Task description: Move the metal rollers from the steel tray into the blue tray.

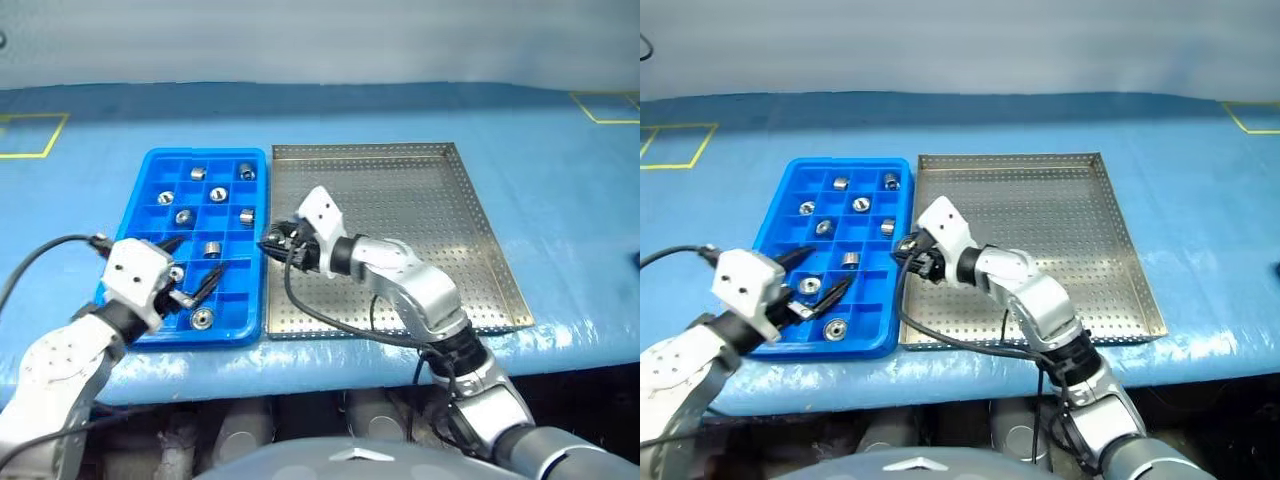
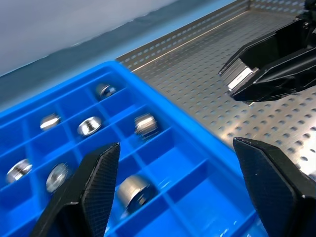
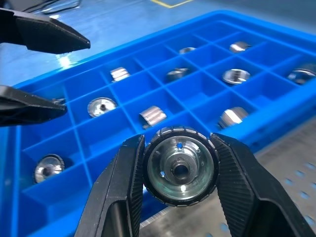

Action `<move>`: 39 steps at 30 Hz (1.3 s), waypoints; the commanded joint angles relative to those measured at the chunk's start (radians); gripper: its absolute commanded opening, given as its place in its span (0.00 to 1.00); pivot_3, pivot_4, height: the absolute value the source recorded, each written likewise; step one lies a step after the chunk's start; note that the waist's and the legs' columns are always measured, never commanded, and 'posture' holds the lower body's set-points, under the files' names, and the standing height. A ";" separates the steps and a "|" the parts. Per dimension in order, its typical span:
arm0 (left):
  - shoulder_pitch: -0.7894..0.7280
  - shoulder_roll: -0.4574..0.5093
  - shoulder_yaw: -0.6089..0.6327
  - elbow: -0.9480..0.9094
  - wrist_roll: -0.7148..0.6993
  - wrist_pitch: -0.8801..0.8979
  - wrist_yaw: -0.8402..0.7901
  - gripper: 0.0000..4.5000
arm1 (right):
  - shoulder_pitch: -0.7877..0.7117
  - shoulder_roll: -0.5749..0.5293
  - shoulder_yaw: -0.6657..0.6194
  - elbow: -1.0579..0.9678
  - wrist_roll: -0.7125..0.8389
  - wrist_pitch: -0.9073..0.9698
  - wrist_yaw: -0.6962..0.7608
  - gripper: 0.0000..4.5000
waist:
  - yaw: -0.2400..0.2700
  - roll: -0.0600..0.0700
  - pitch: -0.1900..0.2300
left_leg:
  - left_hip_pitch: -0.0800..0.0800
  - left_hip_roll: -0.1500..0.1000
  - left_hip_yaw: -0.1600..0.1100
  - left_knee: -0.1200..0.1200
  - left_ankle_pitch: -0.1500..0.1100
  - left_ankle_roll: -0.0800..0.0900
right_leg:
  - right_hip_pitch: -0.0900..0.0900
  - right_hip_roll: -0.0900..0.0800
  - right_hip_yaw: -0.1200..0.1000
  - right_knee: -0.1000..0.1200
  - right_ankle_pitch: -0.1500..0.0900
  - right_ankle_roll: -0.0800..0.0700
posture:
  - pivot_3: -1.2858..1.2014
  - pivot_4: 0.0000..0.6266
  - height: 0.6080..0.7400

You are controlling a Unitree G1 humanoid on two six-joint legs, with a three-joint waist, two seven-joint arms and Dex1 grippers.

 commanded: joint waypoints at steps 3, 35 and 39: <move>0.072 -0.027 0.072 -0.095 -0.012 0.005 0.030 0.89 | -0.058 0.049 0.071 0.071 -0.022 -0.078 0.062 0.38 | 0.047 0.000 0.000 | 0.000 -0.001 -0.005 0.000 0.001 -0.001 | 0.002 -0.001 -0.005 0.000 -0.001 -0.001 | 0.56 0.24 1.00; -0.362 -0.054 -0.333 0.157 0.049 -0.072 0.045 0.89 | 0.045 -0.216 -0.223 -0.098 -0.057 -0.093 0.033 0.82 | 0.057 0.001 0.000 | 0.000 -0.002 -0.008 0.001 0.005 -0.007 | 0.005 0.004 -0.010 0.000 -0.001 -0.003 | 0.50 0.24 1.00; -0.472 -0.108 -0.419 0.293 0.075 -0.151 0.019 0.89 | 0.108 -0.331 -0.300 -0.124 -0.030 -0.087 0.069 0.89 | 0.033 0.001 0.000 | 0.000 -0.001 -0.006 0.000 0.004 -0.007 | 0.003 0.005 -0.008 0.001 -0.001 -0.004 | 0.48 0.24 1.00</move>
